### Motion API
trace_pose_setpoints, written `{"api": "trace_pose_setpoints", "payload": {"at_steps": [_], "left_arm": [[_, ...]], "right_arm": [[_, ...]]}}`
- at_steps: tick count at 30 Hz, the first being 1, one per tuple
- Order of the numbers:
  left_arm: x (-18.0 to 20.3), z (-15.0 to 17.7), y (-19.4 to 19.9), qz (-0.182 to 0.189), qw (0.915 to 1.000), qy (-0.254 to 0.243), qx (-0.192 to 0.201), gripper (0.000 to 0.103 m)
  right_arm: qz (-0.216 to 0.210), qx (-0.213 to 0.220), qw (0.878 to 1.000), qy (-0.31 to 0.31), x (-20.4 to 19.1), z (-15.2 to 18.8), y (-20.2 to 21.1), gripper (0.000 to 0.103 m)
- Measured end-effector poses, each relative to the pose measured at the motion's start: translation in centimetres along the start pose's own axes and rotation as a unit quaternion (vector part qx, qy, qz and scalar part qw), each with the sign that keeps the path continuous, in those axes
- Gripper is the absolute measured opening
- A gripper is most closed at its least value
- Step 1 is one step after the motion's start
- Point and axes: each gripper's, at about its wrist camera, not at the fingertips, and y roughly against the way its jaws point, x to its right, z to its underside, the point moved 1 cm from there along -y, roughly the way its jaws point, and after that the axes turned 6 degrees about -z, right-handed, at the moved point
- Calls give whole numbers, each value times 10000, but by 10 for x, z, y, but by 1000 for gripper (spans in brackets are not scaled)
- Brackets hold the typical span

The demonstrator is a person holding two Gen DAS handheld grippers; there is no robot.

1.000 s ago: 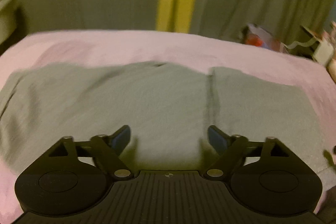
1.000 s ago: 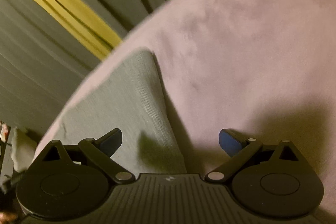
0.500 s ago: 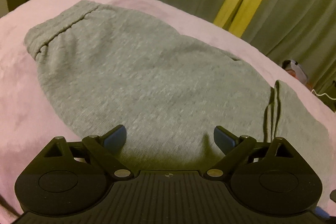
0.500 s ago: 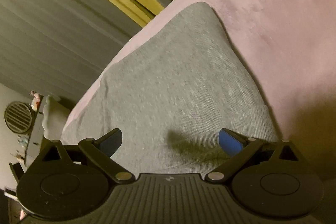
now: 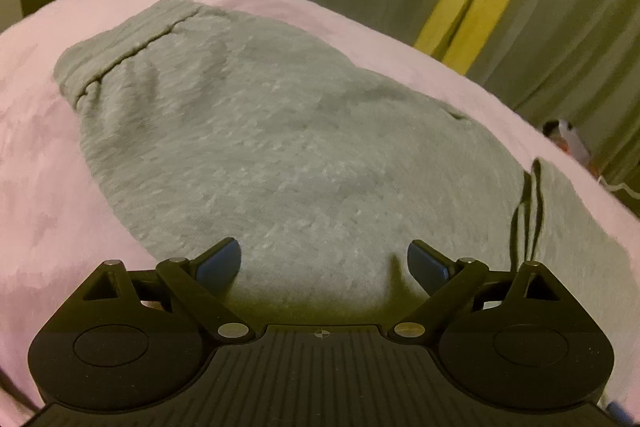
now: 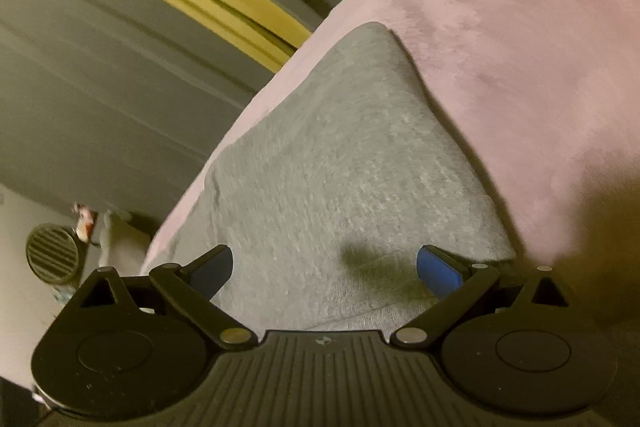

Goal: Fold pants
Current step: 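Move the open left tool to the waistband end of the sweatpants, then grasp the waistband with the left tool and lift it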

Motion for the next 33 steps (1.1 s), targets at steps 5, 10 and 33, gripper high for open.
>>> {"api": "trace_pose_setpoints", "payload": {"at_steps": [5,10,33], "left_arm": [[-33,-10,5,167,9952,962,113,96],[-91,-19,18,-77,9707,2322,615,96],[-170,-35,-36,725,9361,3409,475,85]], "right_arm": [[469,-147,9979,411,-7,1,-11,98],[816,-311,9903,1077,-21,7,-20,99],[42,87,9999,-137,9,-4,-7,99]]}}
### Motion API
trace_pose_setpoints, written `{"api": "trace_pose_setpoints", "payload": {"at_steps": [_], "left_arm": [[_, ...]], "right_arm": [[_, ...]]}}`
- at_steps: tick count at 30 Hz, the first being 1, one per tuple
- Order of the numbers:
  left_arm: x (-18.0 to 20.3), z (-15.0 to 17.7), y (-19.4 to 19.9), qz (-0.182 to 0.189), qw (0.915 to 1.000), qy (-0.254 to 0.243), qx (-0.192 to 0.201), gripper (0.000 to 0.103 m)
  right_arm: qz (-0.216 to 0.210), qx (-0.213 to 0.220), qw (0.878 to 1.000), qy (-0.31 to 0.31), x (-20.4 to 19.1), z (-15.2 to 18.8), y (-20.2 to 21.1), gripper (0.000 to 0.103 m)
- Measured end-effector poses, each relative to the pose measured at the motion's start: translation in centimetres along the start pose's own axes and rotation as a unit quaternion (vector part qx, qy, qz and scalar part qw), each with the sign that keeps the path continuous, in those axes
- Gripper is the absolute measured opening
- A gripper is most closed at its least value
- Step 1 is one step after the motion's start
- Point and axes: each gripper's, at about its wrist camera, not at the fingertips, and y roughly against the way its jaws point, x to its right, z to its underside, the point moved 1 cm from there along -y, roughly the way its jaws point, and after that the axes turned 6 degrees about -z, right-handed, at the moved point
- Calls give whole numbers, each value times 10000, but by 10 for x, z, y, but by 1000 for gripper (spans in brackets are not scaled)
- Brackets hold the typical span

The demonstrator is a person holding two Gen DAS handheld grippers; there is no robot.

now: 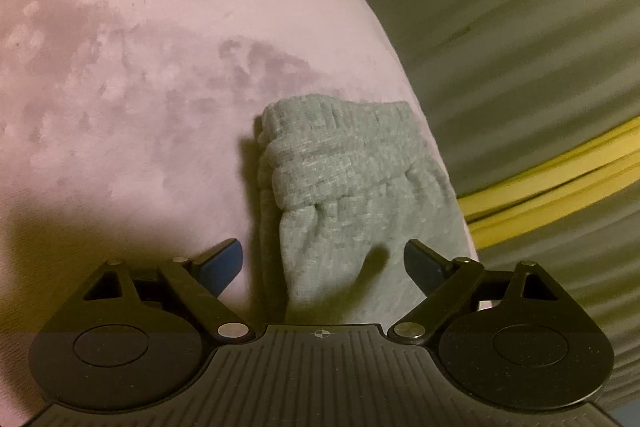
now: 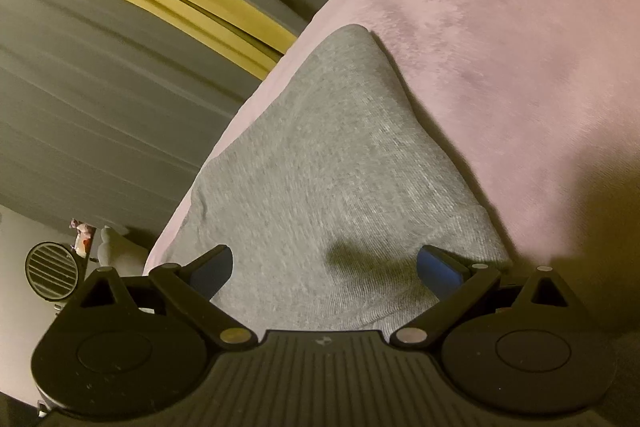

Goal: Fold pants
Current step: 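Grasp the waistband with the left tool and lift it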

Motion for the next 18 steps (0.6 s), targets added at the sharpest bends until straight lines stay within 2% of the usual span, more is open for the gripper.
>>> {"api": "trace_pose_setpoints", "payload": {"at_steps": [1,3,4,7,10,12,14,16,18], "left_arm": [[0,0,0,70,10000,-20,53,75],[0,1,-3,111,9999,-51,33,66],[1,1,-5,76,9999,-75,44,58],[1,0,-8,218,9996,-161,96,49],[-2,-2,-16,253,9996,-127,95,50],[-2,-2,-22,234,9996,-126,117,54],[0,-2,-25,244,9995,-143,165,62],[6,0,-28,293,9992,-183,198,77],[13,2,-30,258,9989,-326,238,79]], "right_arm": [[3,3,10000,6,0,0,-1,99],[16,-4,10000,42,-1,0,-2,99],[23,-4,10000,62,-2,0,-3,99],[58,-5,9999,127,-4,1,-5,99],[83,2,9998,174,-4,2,-6,99],[93,9,9998,201,-5,2,-7,99],[104,6,9997,234,-6,1,-8,99],[114,10,9996,255,-6,1,-9,99],[118,24,9996,256,-6,1,-9,99]]}}
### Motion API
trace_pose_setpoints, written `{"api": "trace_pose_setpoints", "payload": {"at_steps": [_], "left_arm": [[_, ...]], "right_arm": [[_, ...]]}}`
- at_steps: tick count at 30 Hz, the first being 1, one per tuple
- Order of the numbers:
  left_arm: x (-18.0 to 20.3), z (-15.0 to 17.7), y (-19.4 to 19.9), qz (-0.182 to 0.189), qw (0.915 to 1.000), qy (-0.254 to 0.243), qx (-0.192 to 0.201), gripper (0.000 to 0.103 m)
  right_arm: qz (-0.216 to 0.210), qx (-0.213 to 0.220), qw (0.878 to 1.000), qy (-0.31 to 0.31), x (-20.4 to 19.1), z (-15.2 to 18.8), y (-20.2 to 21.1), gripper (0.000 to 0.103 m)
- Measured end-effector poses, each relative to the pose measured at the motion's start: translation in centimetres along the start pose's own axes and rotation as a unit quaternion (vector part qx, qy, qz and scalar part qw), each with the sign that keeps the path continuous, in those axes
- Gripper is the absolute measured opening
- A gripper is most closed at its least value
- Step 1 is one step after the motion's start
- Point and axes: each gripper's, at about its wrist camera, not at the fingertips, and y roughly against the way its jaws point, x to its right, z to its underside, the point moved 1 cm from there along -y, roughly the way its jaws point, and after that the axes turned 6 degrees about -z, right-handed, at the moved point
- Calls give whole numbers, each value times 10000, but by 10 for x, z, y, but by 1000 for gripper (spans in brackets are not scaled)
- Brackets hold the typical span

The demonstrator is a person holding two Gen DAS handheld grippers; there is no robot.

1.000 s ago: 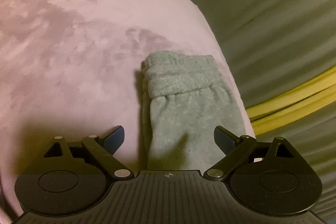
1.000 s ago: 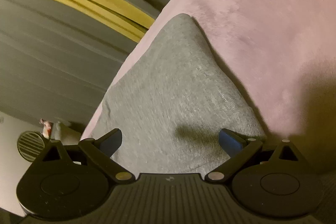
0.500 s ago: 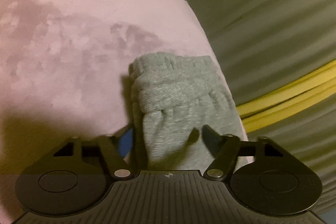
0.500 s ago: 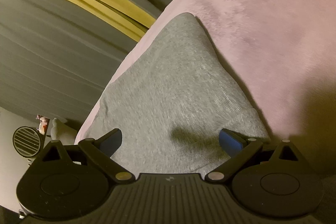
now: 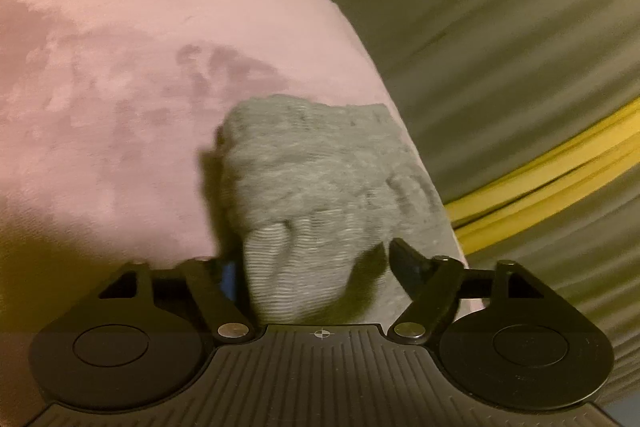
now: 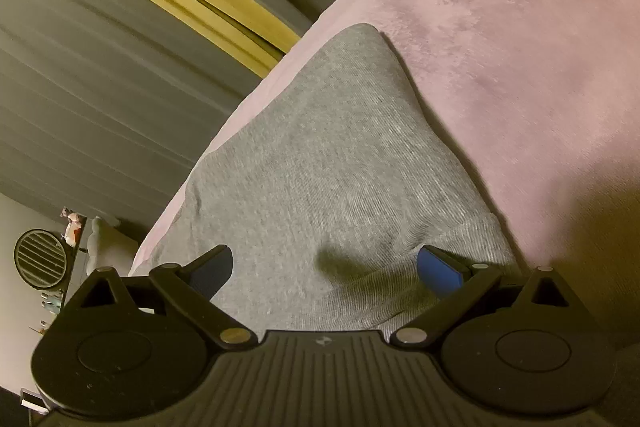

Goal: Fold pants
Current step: 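Grasp the waistband with the left tool and lift it, then fold the lifted waistband over the pants with the left tool, open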

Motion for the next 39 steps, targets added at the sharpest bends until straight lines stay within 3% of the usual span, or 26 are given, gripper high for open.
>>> {"api": "trace_pose_setpoints", "payload": {"at_steps": [2,3,4,7,10,15,18,21,25,31,33,39], "left_arm": [[6,2,-2,-151,9996,-245,67,68],[7,3,-1,-246,9991,-344,80,53],[4,2,-2,-223,9991,-365,58,45],[-11,-3,-1,108,9998,176,-70,32],[-10,-6,7,214,9996,199,10,26],[29,-2,40,370,9948,-731,609,22],[57,7,63,548,9860,-1295,896,21],[91,24,90,800,9675,-2069,1210,21],[134,62,124,1223,9344,-3002,1477,21],[190,141,141,1952,8855,-4046,1186,22],[201,172,138,2007,8705,-4384,982,22],[210,268,112,1615,8032,-5709,532,25]], "right_arm": [[2,23,10000,-14,-1,0,0,99],[4,35,10000,-18,-1,1,0,99],[7,43,10000,-18,-1,1,0,99],[24,58,10000,-3,-2,3,1,99],[32,67,10000,5,-3,3,1,99],[27,99,9999,-20,-3,3,1,99],[44,101,9999,1,-4,3,1,99],[39,110,9999,-14,-4,3,1,99],[7,135,9999,-81,-3,2,1,99],[7,142,9999,-53,-3,2,2,99],[10,144,9999,-41,-4,2,2,99],[-80,178,9997,-156,0,2,4,99]]}}
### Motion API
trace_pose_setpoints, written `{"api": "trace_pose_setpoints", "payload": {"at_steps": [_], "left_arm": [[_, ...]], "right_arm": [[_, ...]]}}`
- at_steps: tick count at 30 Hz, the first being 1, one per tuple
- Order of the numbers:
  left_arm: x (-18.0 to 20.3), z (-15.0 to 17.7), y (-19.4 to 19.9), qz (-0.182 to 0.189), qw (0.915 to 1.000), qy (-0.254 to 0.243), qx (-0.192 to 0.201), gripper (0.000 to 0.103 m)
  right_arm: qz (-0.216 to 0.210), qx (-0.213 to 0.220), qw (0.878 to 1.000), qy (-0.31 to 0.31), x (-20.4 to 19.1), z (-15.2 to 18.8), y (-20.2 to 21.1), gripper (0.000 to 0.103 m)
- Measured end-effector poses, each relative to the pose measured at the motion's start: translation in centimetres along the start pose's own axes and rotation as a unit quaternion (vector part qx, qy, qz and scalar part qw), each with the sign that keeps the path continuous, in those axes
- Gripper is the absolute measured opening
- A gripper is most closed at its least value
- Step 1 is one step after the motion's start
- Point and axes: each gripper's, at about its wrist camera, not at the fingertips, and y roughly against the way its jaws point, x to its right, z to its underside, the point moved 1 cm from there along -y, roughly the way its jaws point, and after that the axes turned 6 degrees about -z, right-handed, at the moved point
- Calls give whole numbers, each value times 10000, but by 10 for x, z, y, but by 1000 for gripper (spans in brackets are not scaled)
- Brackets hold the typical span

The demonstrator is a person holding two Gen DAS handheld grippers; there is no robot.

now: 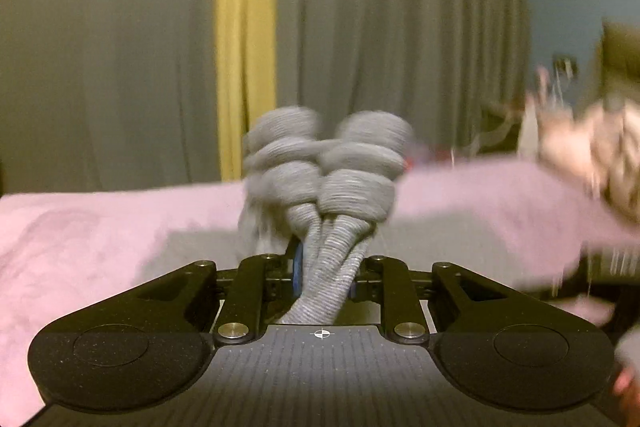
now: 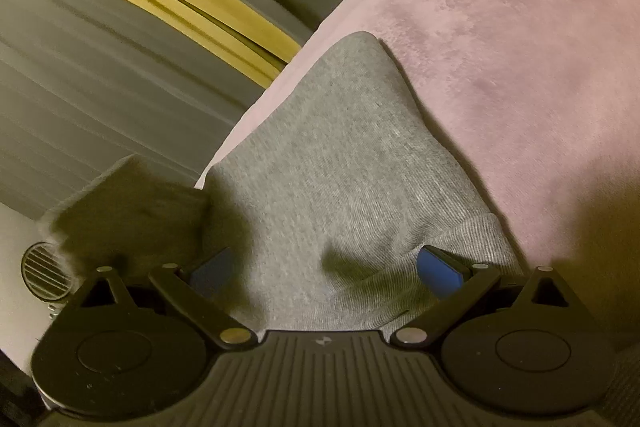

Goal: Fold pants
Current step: 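Fold the lifted waistband over the pants with the left tool, open, then grasp the folded leg end with the right tool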

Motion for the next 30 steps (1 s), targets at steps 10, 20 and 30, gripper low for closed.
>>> {"api": "trace_pose_setpoints", "payload": {"at_steps": [10,20,30], "left_arm": [[24,19,17,528,9916,-614,-1004,80],[-139,15,73,-1052,9771,1624,-883,98],[-216,63,52,-2229,9007,3396,-1538,98]], "right_arm": [[-107,-23,9999,-111,4,-3,3,99],[-112,-135,9998,53,-10,0,5,99],[-561,-626,9963,-201,-41,29,-30,97]]}}
